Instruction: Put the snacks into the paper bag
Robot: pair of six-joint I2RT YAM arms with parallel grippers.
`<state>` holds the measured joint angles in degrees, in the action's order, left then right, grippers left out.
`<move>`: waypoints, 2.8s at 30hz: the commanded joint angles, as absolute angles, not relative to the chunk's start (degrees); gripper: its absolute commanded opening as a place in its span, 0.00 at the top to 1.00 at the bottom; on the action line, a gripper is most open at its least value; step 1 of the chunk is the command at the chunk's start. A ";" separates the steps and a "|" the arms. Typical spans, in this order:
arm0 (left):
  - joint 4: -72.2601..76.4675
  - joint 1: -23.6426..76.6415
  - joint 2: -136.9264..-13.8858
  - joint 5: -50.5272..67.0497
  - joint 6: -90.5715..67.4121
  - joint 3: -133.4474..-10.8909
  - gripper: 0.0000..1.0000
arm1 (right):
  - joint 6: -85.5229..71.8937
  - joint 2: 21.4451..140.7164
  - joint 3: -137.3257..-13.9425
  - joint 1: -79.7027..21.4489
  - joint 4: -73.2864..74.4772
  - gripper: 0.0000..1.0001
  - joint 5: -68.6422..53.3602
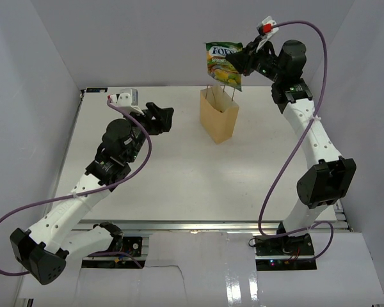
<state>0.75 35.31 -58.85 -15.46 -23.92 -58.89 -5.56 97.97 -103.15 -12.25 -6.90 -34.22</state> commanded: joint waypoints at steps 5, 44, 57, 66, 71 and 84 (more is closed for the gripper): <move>-1.32 34.81 -56.08 -17.40 -25.05 -57.75 0.20 | 2.72 97.03 -99.59 -15.82 -7.21 0.92 -24.53; -1.49 34.45 -56.43 -16.08 -27.42 -55.81 0.20 | 12.48 104.50 -97.21 -18.54 -15.82 0.92 -33.92; -1.76 34.45 -56.51 -16.08 -27.86 -55.64 0.20 | 15.03 106.17 -94.40 -18.19 -17.40 0.81 -36.04; -0.70 34.37 -58.09 -15.03 -27.69 -56.07 0.20 | 14.33 103.89 -93.16 -17.40 -17.32 0.42 -33.57; -0.44 34.37 -58.71 -14.59 -27.60 -56.51 0.19 | 13.89 102.83 -92.11 -17.31 -16.79 0.43 -34.19; -1.05 34.37 -55.12 -13.45 -26.81 -53.62 0.02 | 0.71 89.92 -93.28 -8.02 -1.60 0.04 -33.19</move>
<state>-1.28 34.61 -57.78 -15.09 -27.38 -54.72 5.65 95.64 -93.27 -13.67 -5.91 -31.83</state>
